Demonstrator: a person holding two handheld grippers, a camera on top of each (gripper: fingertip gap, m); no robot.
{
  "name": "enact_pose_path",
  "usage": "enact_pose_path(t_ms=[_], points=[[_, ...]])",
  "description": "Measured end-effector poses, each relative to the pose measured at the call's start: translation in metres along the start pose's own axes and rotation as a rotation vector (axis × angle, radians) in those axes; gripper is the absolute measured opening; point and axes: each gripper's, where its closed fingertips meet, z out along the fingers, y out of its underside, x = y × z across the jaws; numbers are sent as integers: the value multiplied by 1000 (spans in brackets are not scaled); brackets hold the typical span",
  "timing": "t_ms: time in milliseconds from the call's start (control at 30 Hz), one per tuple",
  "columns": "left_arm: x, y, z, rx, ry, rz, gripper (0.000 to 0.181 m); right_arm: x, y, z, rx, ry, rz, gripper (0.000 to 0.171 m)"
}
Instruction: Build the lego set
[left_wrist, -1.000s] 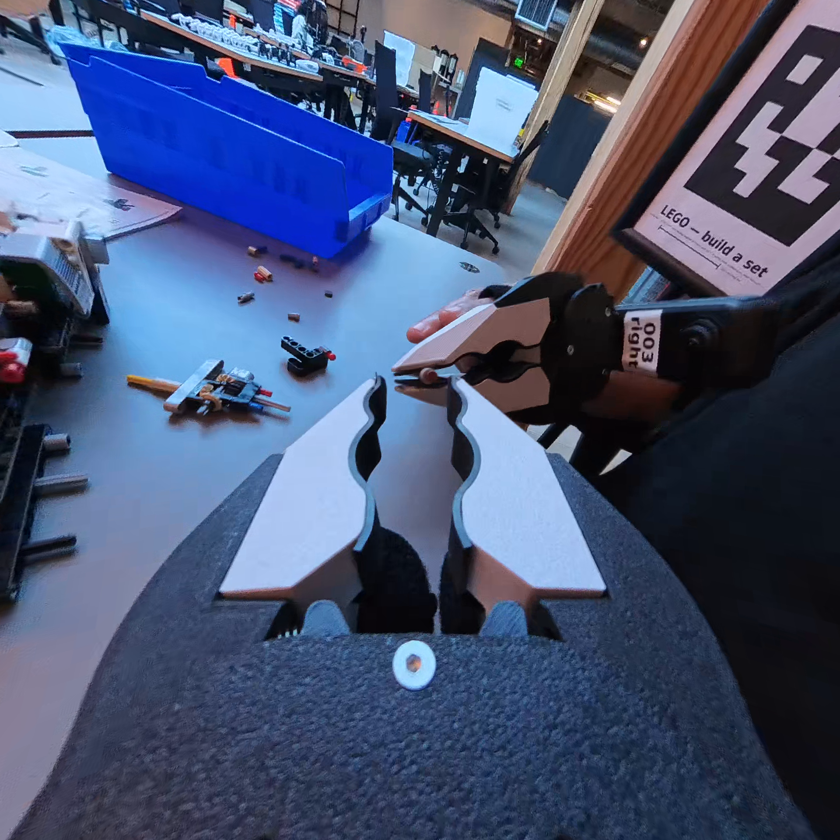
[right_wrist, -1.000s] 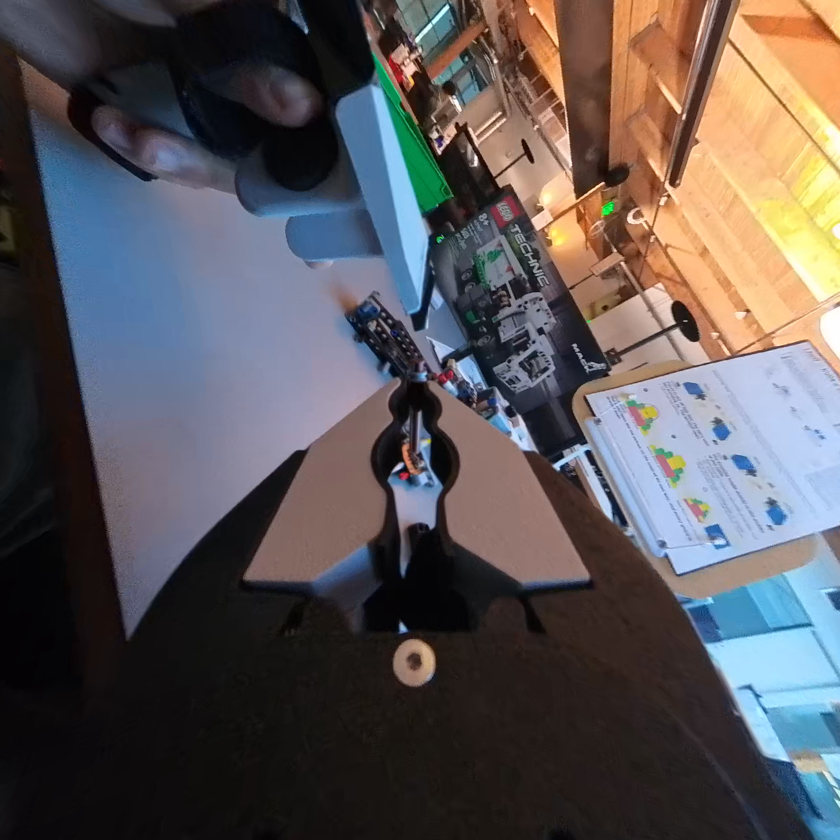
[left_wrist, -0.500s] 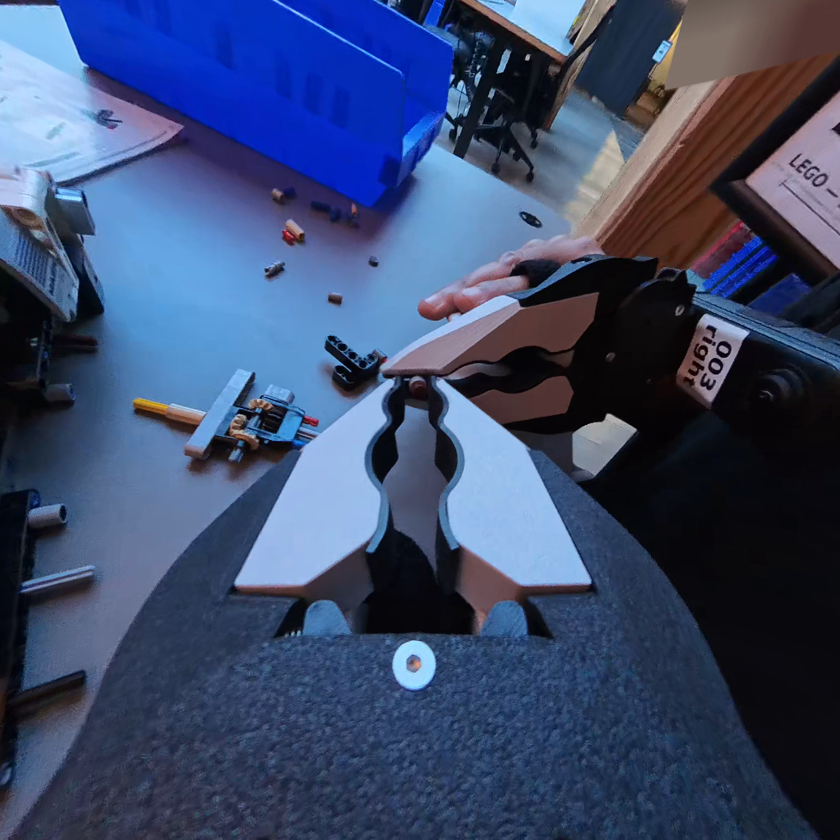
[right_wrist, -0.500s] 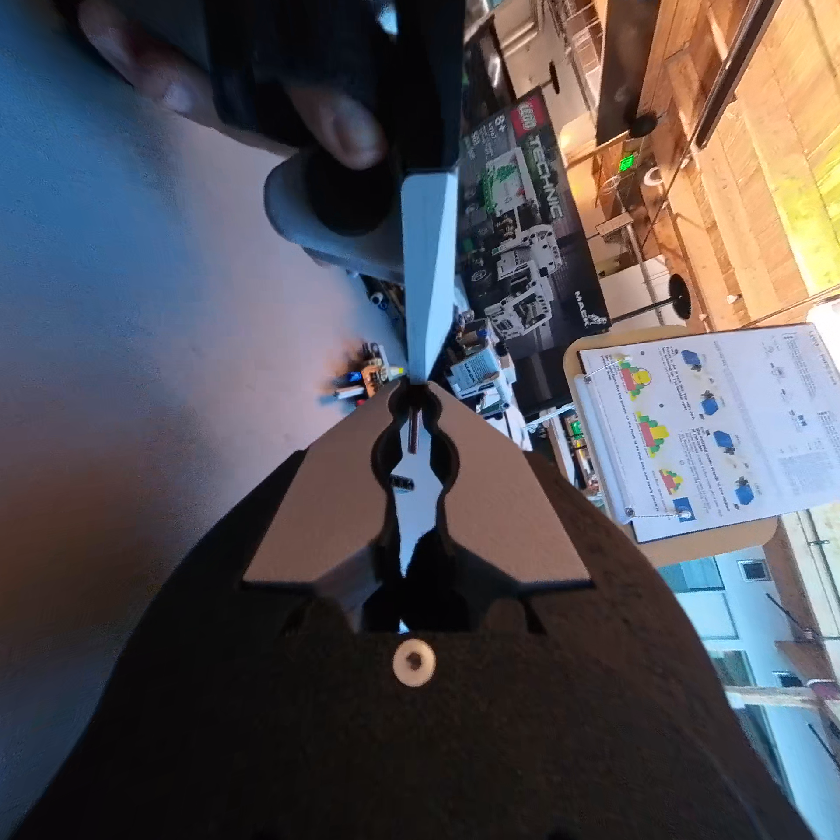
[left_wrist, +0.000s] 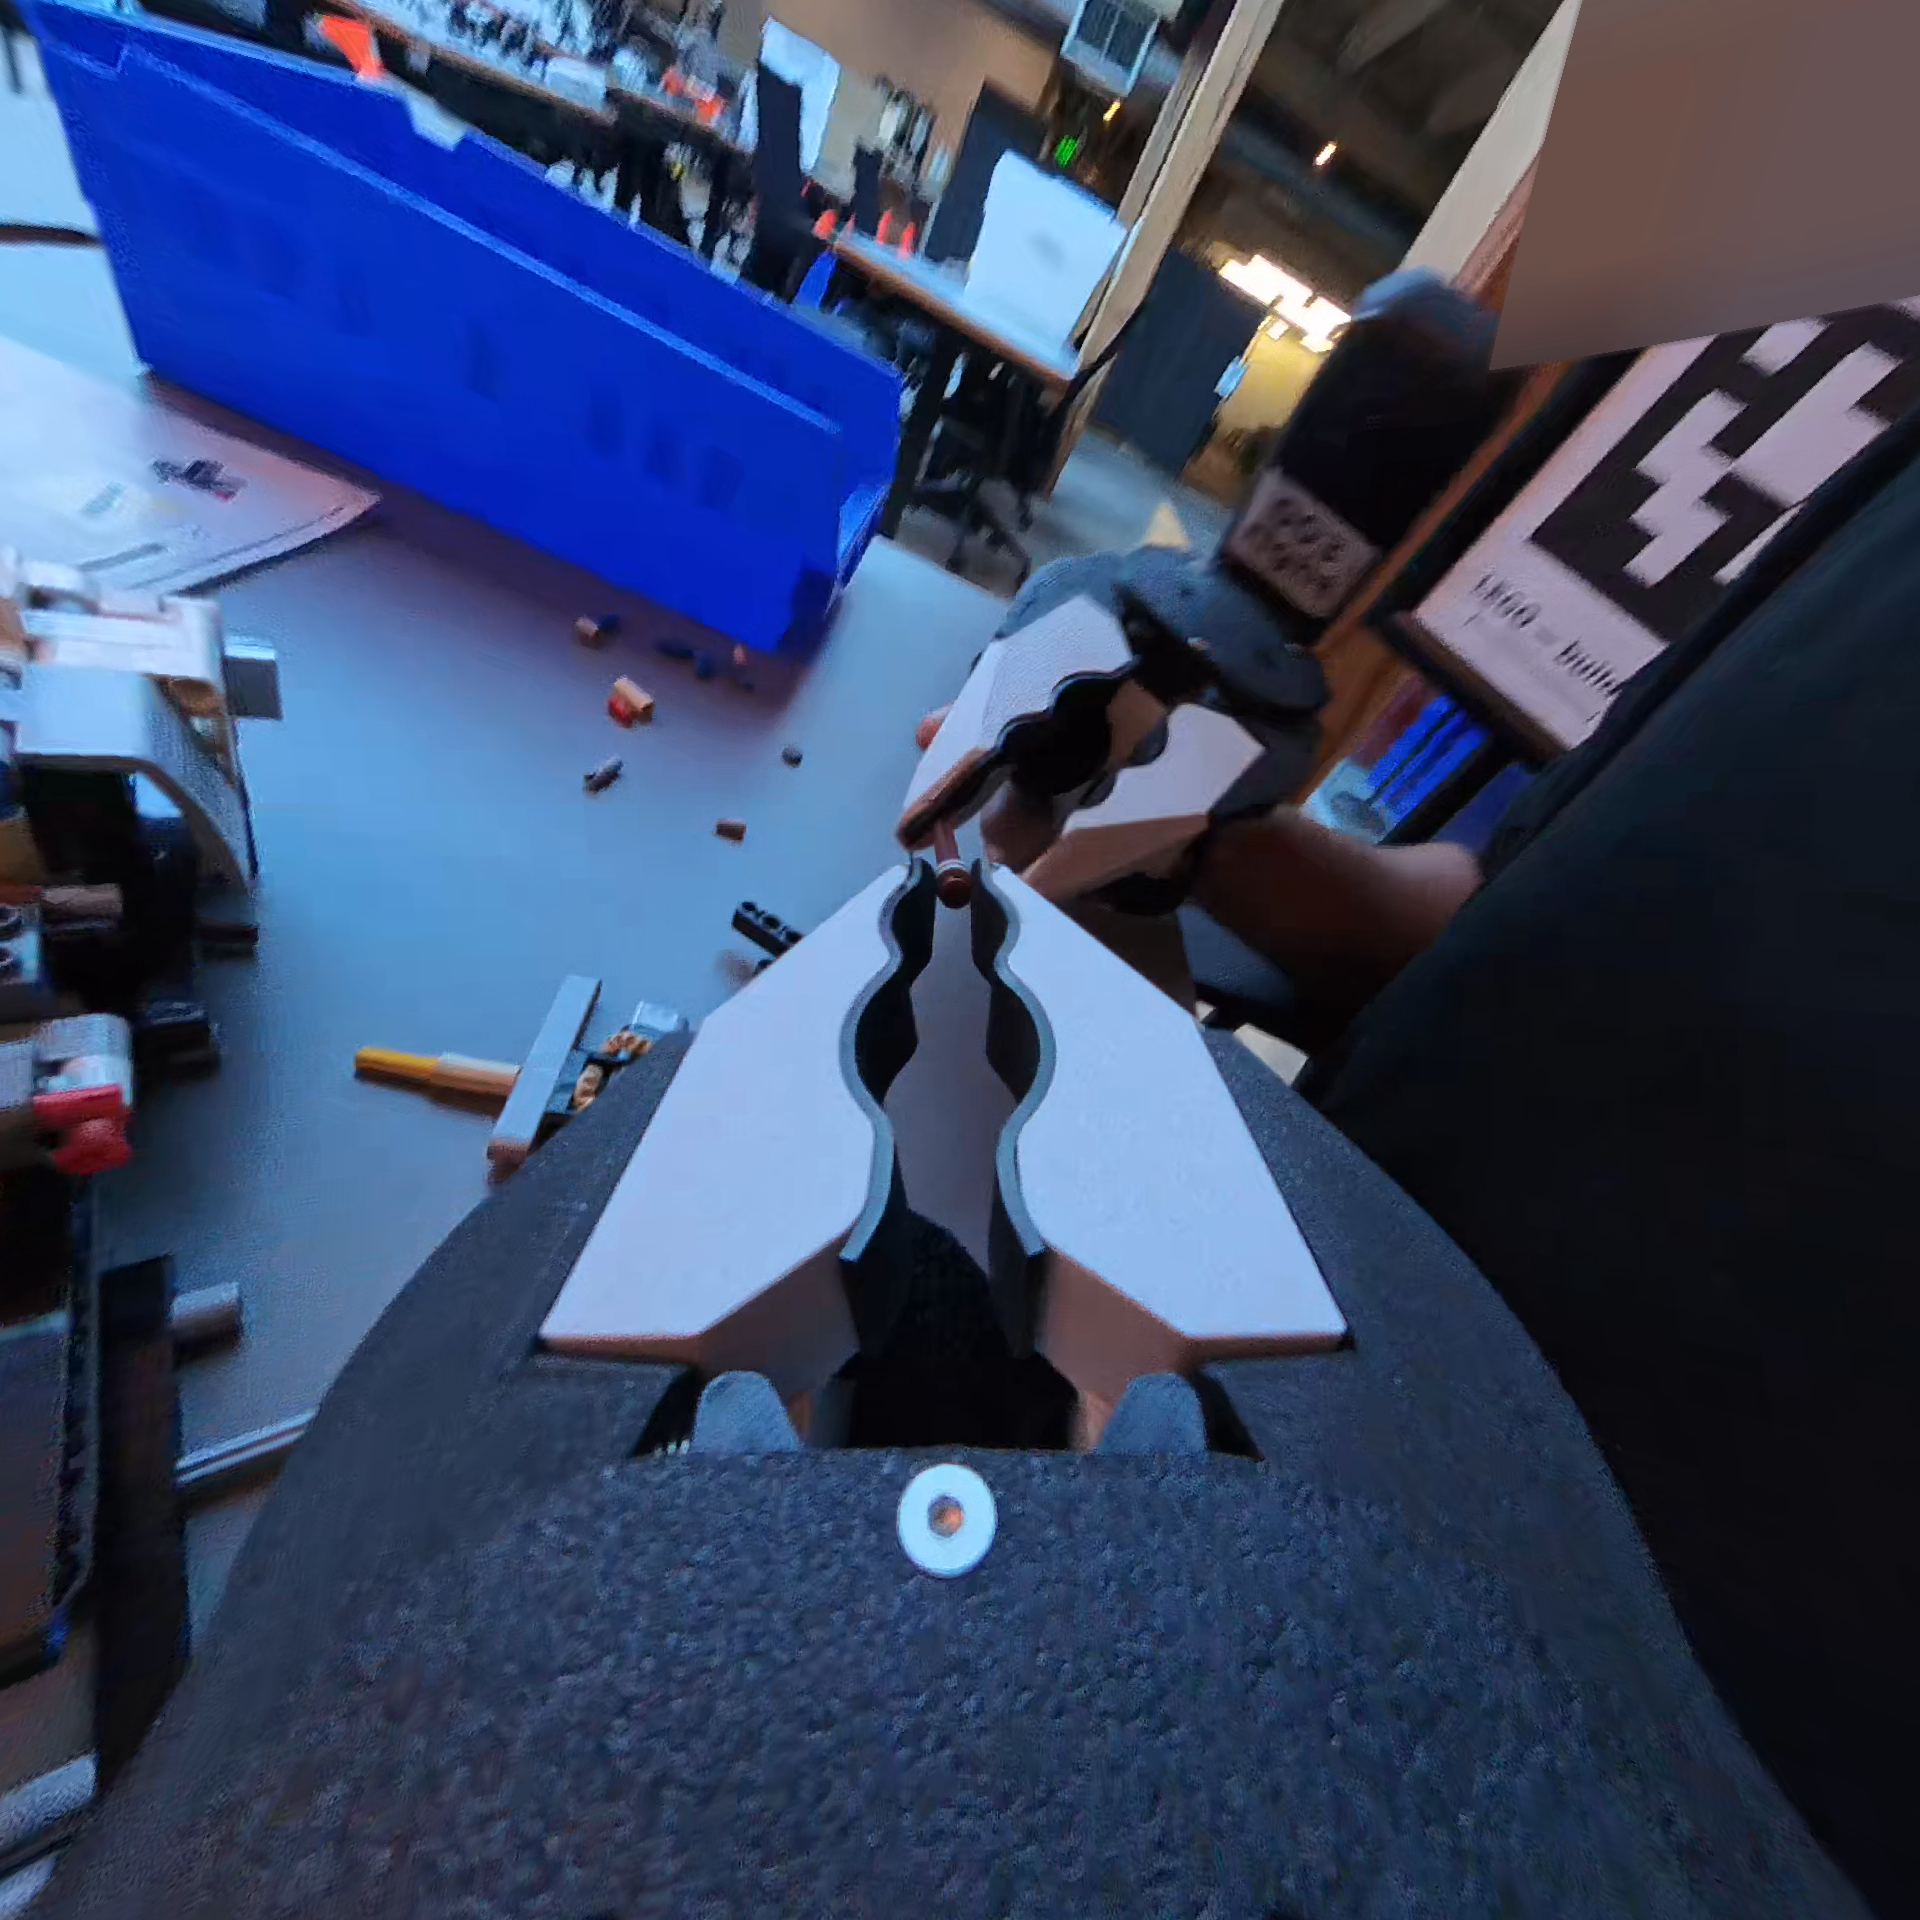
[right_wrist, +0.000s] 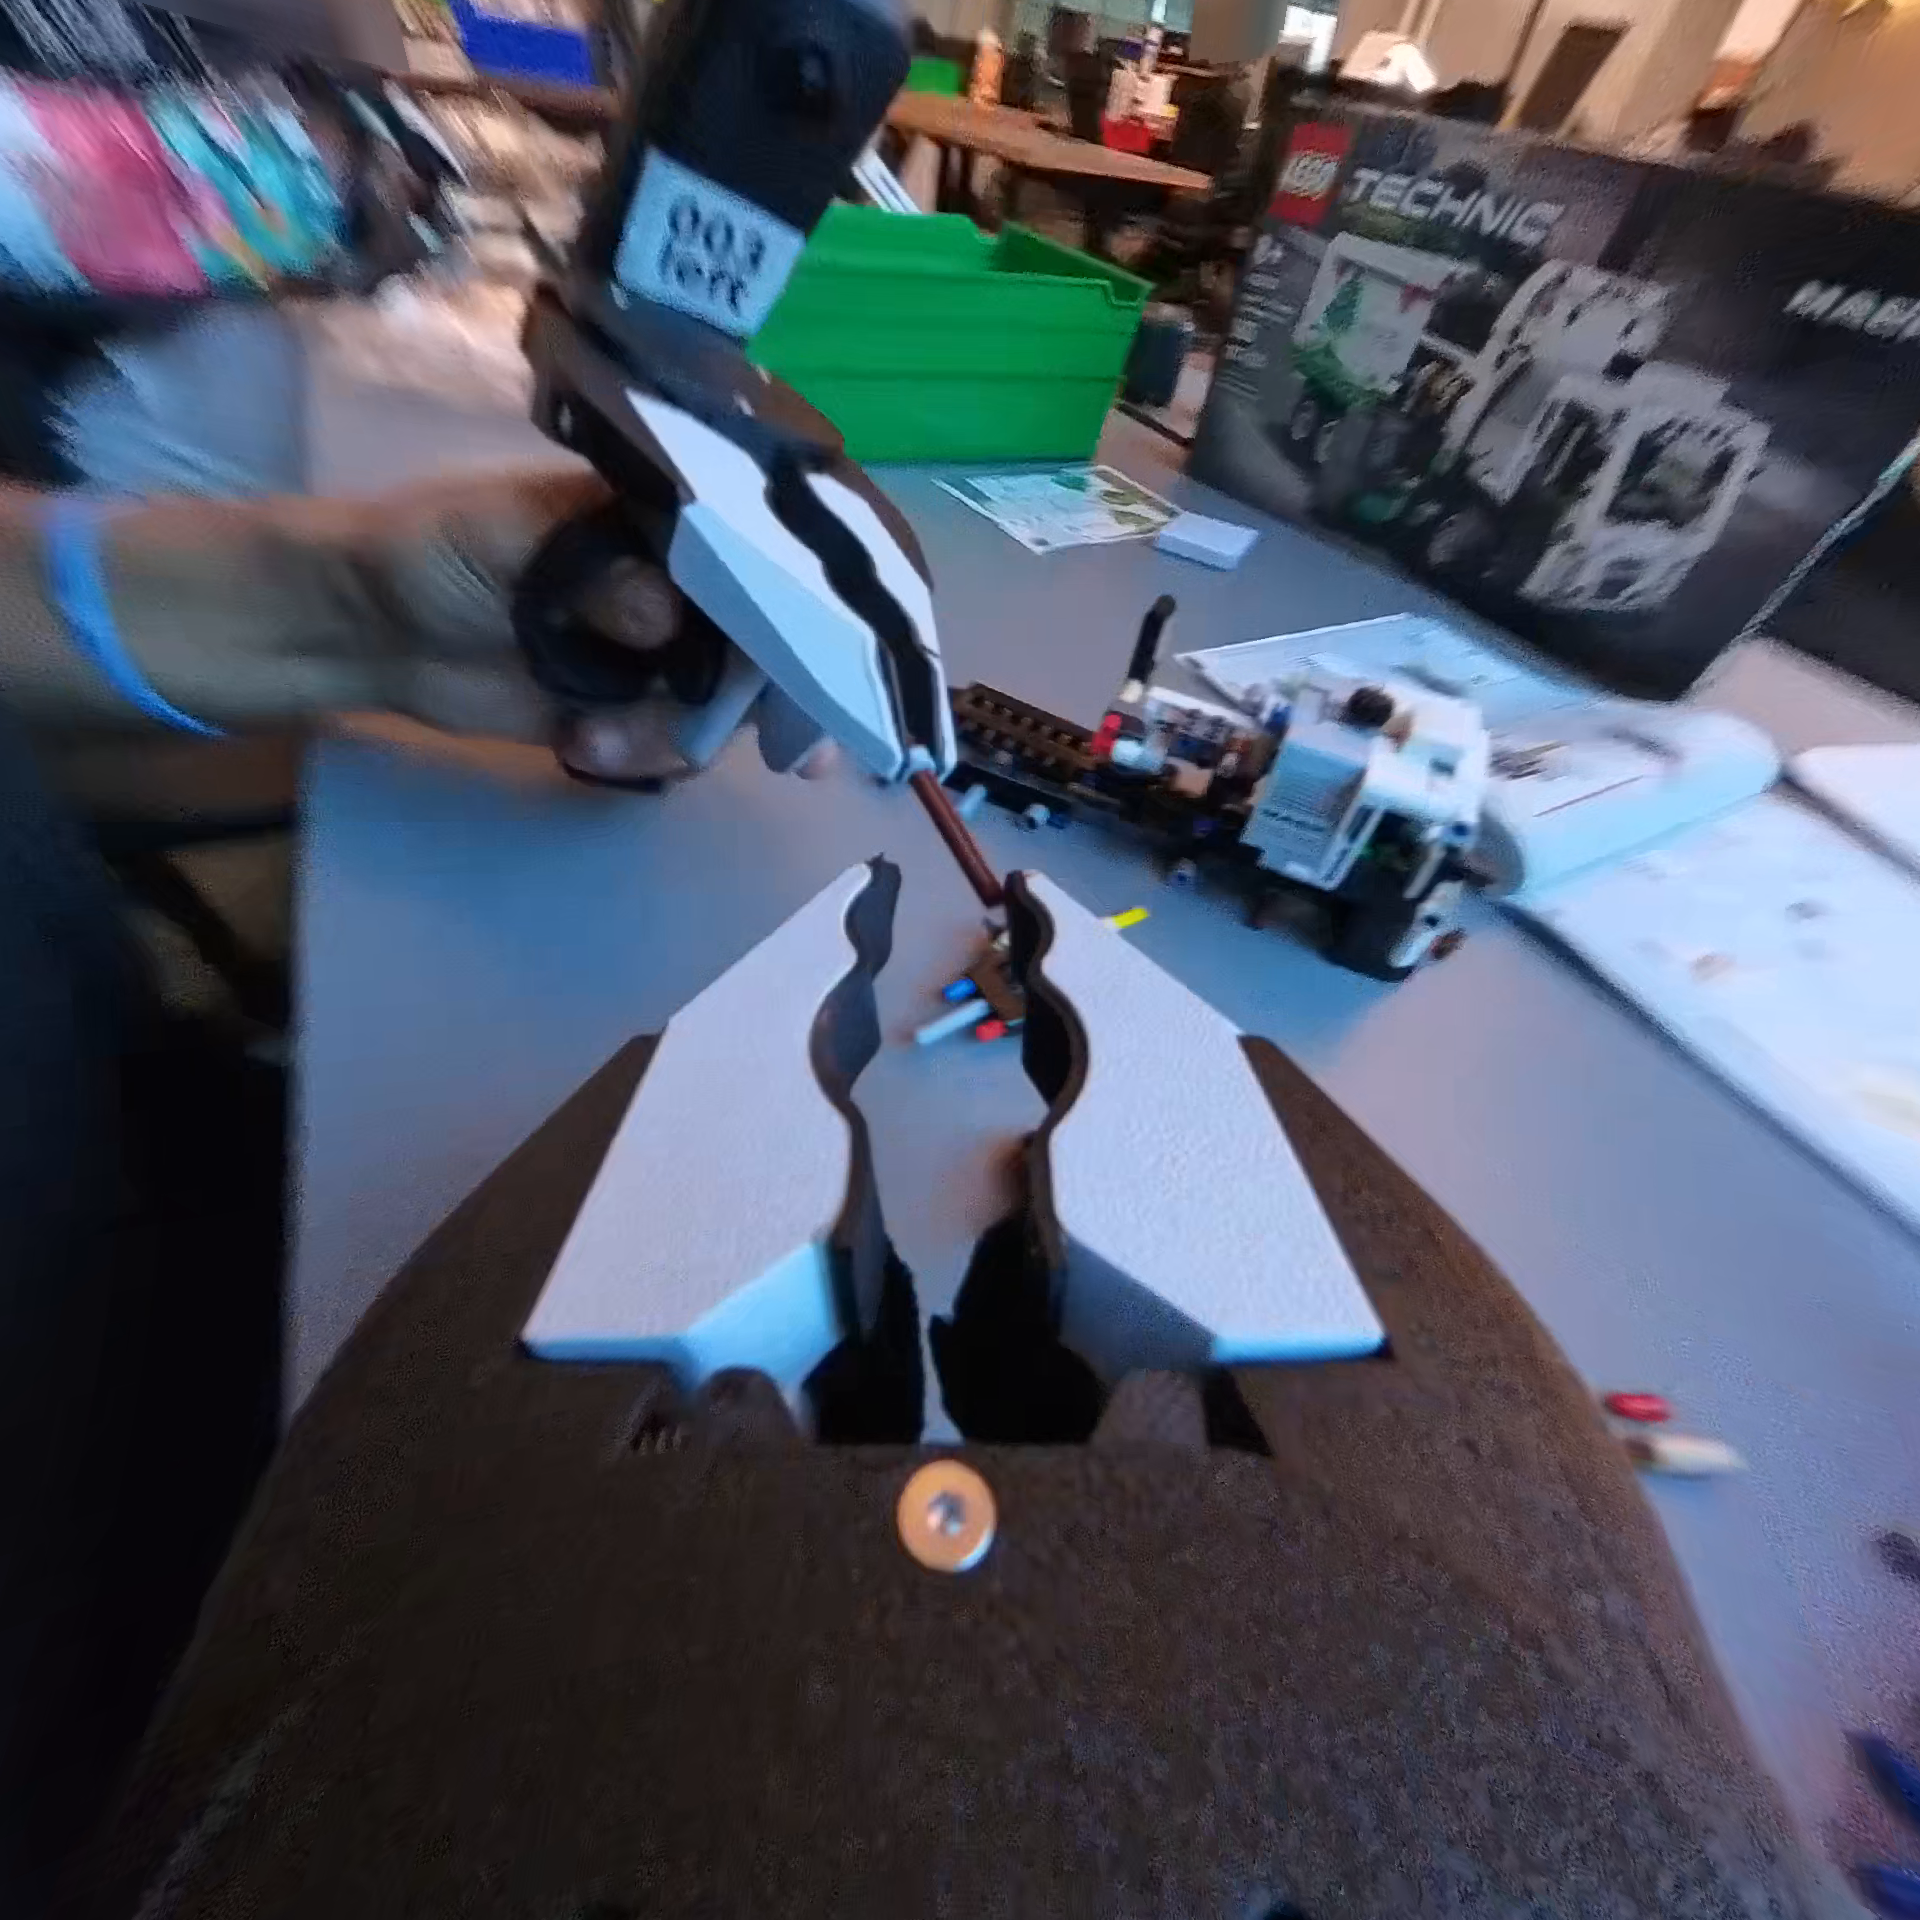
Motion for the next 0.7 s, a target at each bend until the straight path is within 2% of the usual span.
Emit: enact_pose_path(t_ms=[133, 233, 267, 367, 467, 533, 700], points=[[0, -3, -2, 27, 29, 4, 4, 9, -9, -11, 105, -42, 184, 4], [2, -4, -1, 39, 28, 20, 4, 6, -3, -10, 90, -87, 269, 6], [3, -4, 0, 51, 31, 24, 4, 2, -5, -10, 98, -128, 321, 12], [9, -8, -3, 87, 55, 37, 4, -1, -18, -17, 187, -239, 481, 14], [20, -11, -4, 104, 82, 82, 4, -1, -16, -15, 180, -245, 503, 22], [25, -8, -1, 93, 94, 101, 4, -10, -21, -16, 200, -309, 522, 22], [38, -3, 5, 70, 116, 179, 4, -28, -26, -19, 229, -397, 505, 4]])
